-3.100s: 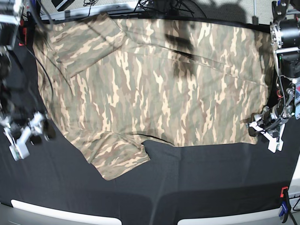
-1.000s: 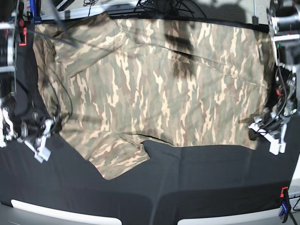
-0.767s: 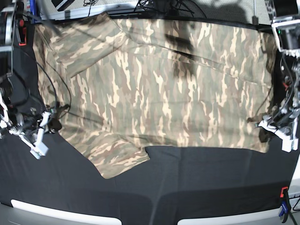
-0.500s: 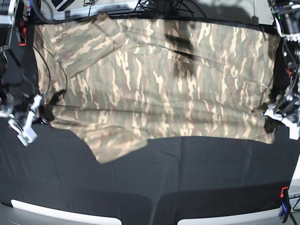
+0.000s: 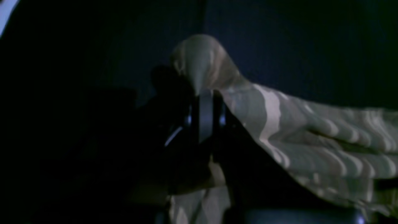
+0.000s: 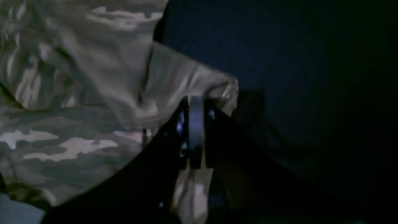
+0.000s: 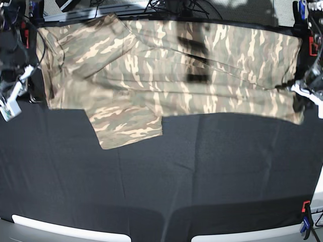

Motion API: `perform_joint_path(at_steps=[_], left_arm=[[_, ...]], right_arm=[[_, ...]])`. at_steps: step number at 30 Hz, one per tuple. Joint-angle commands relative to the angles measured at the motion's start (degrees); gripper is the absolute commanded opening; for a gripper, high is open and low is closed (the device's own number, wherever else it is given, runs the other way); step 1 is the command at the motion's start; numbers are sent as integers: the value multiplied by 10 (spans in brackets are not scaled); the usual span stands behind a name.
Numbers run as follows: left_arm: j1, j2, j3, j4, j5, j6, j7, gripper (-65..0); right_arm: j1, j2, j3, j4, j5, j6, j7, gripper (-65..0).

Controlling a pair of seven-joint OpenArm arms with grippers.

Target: Layout the t-shirt on the table in an organized manner, then fold the t-shirt properly

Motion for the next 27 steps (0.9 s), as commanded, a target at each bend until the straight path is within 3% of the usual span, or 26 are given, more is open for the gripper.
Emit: perform_joint_path(at_steps=[1, 4, 9, 10, 12, 14, 17, 20, 22, 25, 27], left_arm=[[0, -11, -5, 12, -4, 0, -13, -650], [15, -11, -5, 12, -4, 0, -14, -650], [22, -11, -5, 12, -4, 0, -18, -650], [22, -11, -5, 12, -5, 0, -18, -650], [22, -11, -5, 12, -5, 0, -19, -650], [22, -11, -5, 12, -5, 0, -18, -650], [22, -11, -5, 12, -5, 0, -18, -650], [22, -11, -5, 12, -5, 0, -18, -650], [22, -11, -5, 12, -4, 0, -19, -650], [22, -11, -5, 12, -4, 0, -19, -650], [22, -11, -5, 12, -4, 0, -19, -650]], right_arm=[[-4, 3, 22, 17, 14, -1, 13, -650], [-24, -20, 60, 33, 14, -1, 12, -650], [-28, -25, 59, 34, 25, -1, 11, -650], [-24, -26, 52, 34, 32, -1, 11, -617], [-11, -26, 31, 33, 49, -1, 12, -448], [11, -26, -3, 29, 61, -1, 10, -334], [57, -26, -78, 29, 65, -1, -52, -327], [104, -26, -153, 29, 66, -43, -120, -327], [129, -26, -189, 29, 64, -61, -133, -327], [141, -28, -219, 27, 12, -91, -135, -327], [140, -31, -224, 23, 1, -93, -136, -327]])
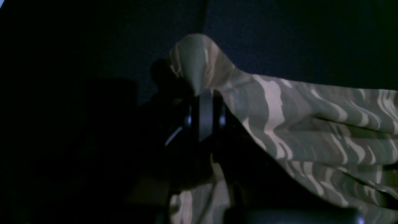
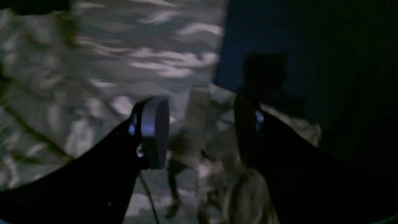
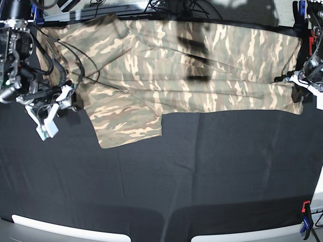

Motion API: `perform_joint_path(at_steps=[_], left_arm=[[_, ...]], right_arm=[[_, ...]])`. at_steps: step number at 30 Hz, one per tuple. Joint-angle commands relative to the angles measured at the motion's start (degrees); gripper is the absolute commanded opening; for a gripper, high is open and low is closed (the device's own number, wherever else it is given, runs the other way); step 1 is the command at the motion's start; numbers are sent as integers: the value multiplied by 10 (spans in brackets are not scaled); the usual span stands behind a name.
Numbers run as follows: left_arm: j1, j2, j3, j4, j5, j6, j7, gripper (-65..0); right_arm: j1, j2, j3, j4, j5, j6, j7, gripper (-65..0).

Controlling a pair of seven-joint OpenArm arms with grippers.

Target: Layout the t-shirt on the table in an organized manner, then fold the t-shirt properly

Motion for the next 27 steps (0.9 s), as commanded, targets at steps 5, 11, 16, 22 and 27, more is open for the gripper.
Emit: perform_joint_path(at_steps=[5, 11, 16, 22, 27], left_arm=[[-4, -11, -5, 11, -4, 0, -17, -650], [-4, -11, -5, 11, -4, 0, -17, -650], [-4, -11, -5, 11, -4, -1, -19, -650], [-4, -11, -5, 11, -4, -1, -19, -650], [-4, -11, -5, 11, -4, -1, -19, -650]], right_arm=[[7, -5, 2, -19, 6, -1, -12, -328], [7, -23, 2, -45, 48, 7, -36, -329], [7, -31, -1, -45, 48, 6, -36, -329], [7, -47, -1, -45, 4, -1, -36, -329], [7, -59, -1, -45, -44, -12, -36, -329]])
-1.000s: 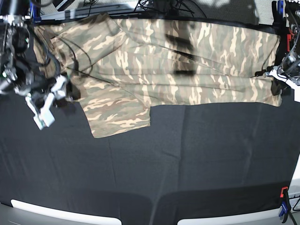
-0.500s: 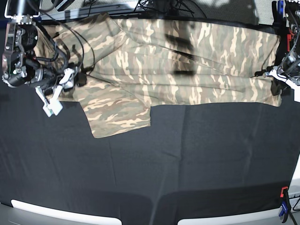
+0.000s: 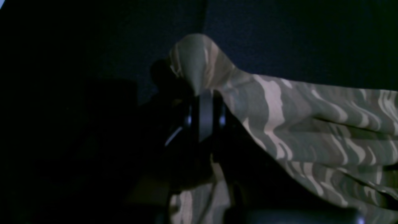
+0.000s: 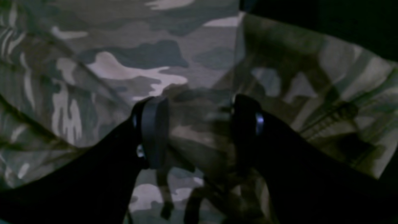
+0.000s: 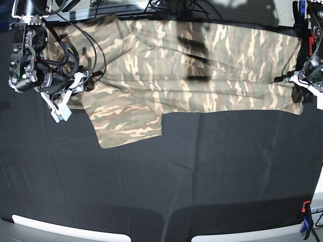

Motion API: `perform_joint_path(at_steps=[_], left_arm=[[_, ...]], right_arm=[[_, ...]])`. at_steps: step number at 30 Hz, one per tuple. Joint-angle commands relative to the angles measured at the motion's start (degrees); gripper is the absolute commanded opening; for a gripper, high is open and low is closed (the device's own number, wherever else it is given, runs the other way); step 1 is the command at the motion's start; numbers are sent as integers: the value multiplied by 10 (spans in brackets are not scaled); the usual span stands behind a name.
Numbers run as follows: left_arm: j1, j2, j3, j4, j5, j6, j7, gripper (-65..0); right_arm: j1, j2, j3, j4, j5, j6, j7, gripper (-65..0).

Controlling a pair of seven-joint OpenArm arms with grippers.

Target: Layout the t-shirt on the table in an organized manner, then fold the t-shirt properly

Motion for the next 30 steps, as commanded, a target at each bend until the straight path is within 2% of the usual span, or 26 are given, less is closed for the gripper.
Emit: perform_joint_path(at_steps=[1, 8, 13, 17, 20, 23, 27, 30], left_arm=[[-4, -11, -5, 11, -4, 0, -18, -650], [-4, -11, -5, 11, -4, 0, -20, -650], [-4, -11, -5, 11, -4, 0, -22, -650], [-4, -11, -5, 11, -4, 0, -22, -650], [-4, -11, -5, 11, -4, 0, -22, -650], [-4, -11, -5, 11, -4, 0, -23, -650], [-4, -11, -5, 11, 19, 0, -27, -650], [-4, -11, -5, 11, 47, 0, -27, -650]], right_arm=[[7, 6, 3, 8, 5, -4, 6, -329], [8, -9, 3, 8, 42, -2, 7, -334], [8, -17, 3, 8, 34, -2, 7, -472], [8, -16, 3, 8, 13, 2, 7, -650], [8, -13, 8, 12, -15, 30, 7, -650], [8, -14, 33, 32, -33, 34, 7, -650], [7, -13, 82, 82, -30, 33, 7, -650], [0, -10, 114, 120, 0, 34, 7, -650]])
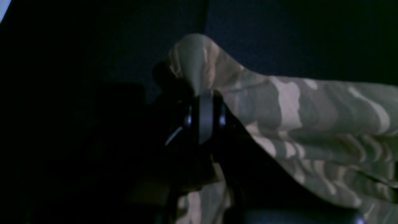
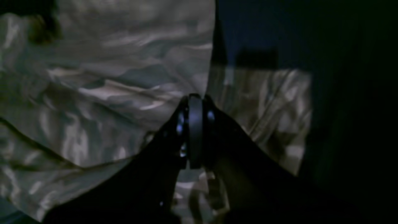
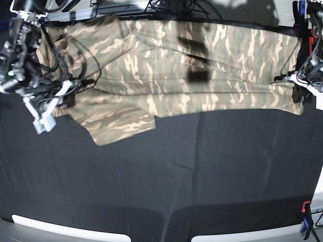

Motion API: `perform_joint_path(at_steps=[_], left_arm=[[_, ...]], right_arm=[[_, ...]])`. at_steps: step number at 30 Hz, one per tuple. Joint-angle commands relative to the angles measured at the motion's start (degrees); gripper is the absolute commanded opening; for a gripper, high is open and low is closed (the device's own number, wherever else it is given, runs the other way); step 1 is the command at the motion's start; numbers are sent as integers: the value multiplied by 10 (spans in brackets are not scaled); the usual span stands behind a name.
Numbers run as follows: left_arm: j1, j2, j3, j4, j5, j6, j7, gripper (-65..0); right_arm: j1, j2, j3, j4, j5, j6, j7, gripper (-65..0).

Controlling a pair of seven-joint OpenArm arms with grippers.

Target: Layout the t-shirt on the table in an organized manner, then fold the t-shirt properly

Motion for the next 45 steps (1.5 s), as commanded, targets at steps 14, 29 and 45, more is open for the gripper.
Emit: perform_joint_path(at_steps=[14, 29, 45], left_arm=[[-6, -12, -5, 11, 10, 2, -65, -650], [-100, -11, 8, -24, 10, 2, -142, -650], [-137, 2, 87, -84, 32, 2, -160, -650]], right_arm=[[-115, 19, 42, 125, 18, 17, 7, -650], [-117, 19, 86, 134, 34, 42, 94, -650], [10, 64, 25, -8, -16, 41, 143, -650]])
